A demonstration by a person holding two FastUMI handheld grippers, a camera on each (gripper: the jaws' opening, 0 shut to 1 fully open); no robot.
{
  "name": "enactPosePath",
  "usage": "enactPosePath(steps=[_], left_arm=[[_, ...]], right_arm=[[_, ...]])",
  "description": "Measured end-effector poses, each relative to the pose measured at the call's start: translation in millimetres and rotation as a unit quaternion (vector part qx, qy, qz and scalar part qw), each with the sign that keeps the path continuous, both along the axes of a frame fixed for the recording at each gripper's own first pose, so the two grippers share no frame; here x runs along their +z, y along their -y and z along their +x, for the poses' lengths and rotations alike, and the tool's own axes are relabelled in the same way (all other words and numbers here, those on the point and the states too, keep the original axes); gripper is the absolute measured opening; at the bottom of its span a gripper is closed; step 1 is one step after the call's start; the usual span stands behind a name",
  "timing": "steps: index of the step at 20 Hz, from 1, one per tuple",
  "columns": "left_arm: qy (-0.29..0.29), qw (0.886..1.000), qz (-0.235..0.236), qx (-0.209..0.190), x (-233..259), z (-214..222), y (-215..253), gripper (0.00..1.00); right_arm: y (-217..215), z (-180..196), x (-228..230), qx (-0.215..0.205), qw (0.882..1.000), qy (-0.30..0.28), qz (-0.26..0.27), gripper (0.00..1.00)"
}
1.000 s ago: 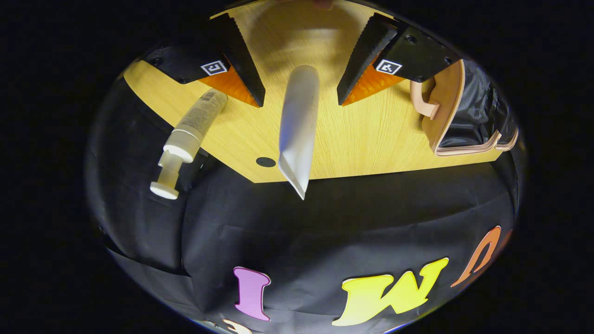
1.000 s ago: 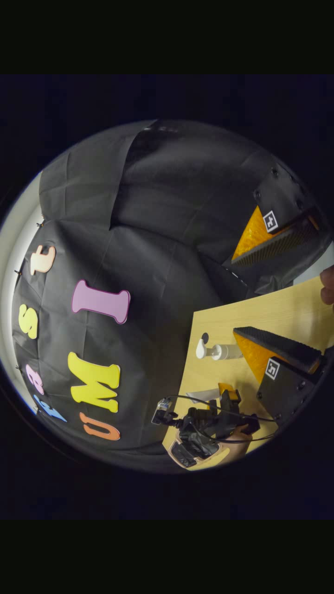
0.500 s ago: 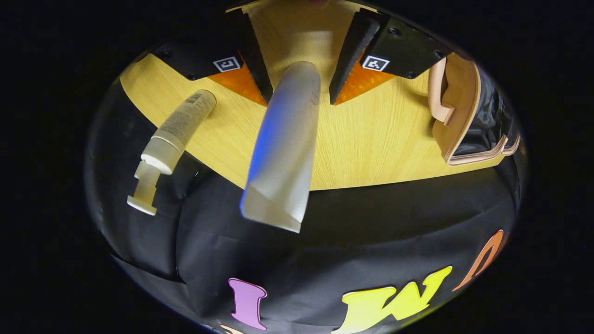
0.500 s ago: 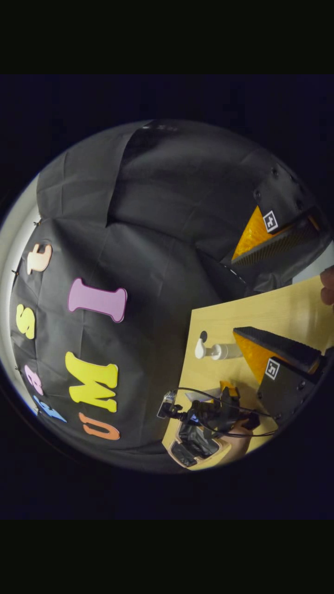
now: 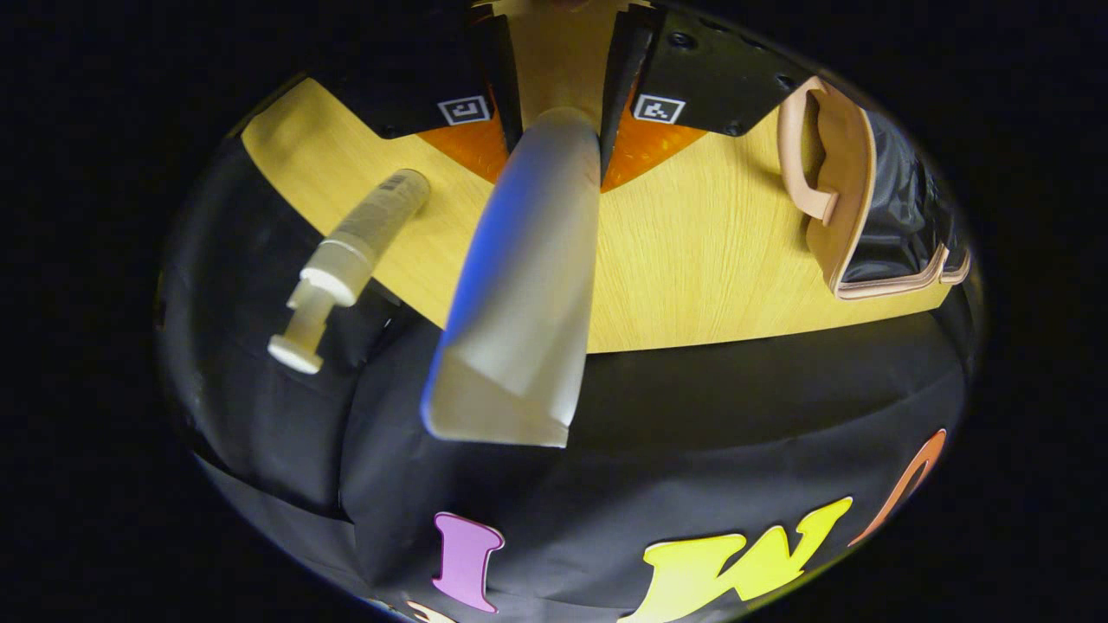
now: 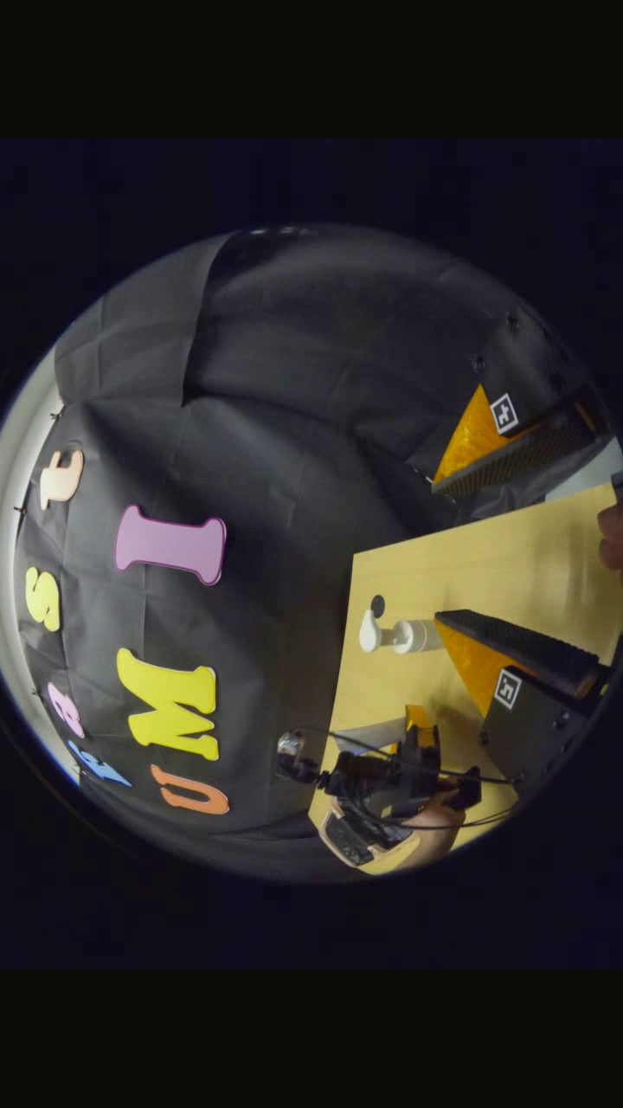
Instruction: First open the suitcase, pack the skin care products into it, and then close the suitcase.
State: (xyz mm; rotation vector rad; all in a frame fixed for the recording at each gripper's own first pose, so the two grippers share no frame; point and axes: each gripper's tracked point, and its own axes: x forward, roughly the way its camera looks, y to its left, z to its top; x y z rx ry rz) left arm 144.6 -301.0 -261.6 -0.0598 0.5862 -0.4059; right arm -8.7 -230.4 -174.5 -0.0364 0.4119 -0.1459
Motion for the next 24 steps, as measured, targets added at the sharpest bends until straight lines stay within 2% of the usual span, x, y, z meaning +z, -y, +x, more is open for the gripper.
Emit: enactPosePath(steps=[5,8,11,17,18,21,22,23,24], left_arm=[[0.002,1.0,-0.006,0.012,57,-47,-33,0.46],[-0.009,0.999,-0.008,0.03,79,-75,-58,0.46],[-0.018,0.998,-0.008,0.06,95,-93,-90,0.46],[-0.02,0.99,-0.006,0.141,112,-111,-160,0.46],[-0.022,0.988,-0.007,0.152,113,-115,-169,0.46],[-0.025,0.982,-0.005,0.188,114,-119,-201,0.46],[-0.026,0.98,-0.009,0.196,117,-122,-208,0.46],[-0.026,0.979,-0.01,0.201,120,-122,-217,0.46],[-0.024,0.979,-0.005,0.203,121,-121,-229,0.46]], right_arm=[[-38,52,-58,0.036,0.998,-0.015,0.055,0.79],[-54,82,-96,0.05,0.996,-0.026,0.066,0.79],[-64,103,-125,0.062,0.995,-0.036,0.065,0.77],[-70,148,-153,0.057,0.995,-0.039,0.076,0.8],[-71,152,-157,0.055,0.994,-0.041,0.08,0.75],[-72,159,-162,0.053,0.994,-0.045,0.09,0.73],[-73,160,-164,0.057,0.993,-0.049,0.09,0.64],[-74,162,-163,0.056,0.994,-0.049,0.085,0.62],[-73,163,-163,0.055,0.994,-0.049,0.078,0.53]])
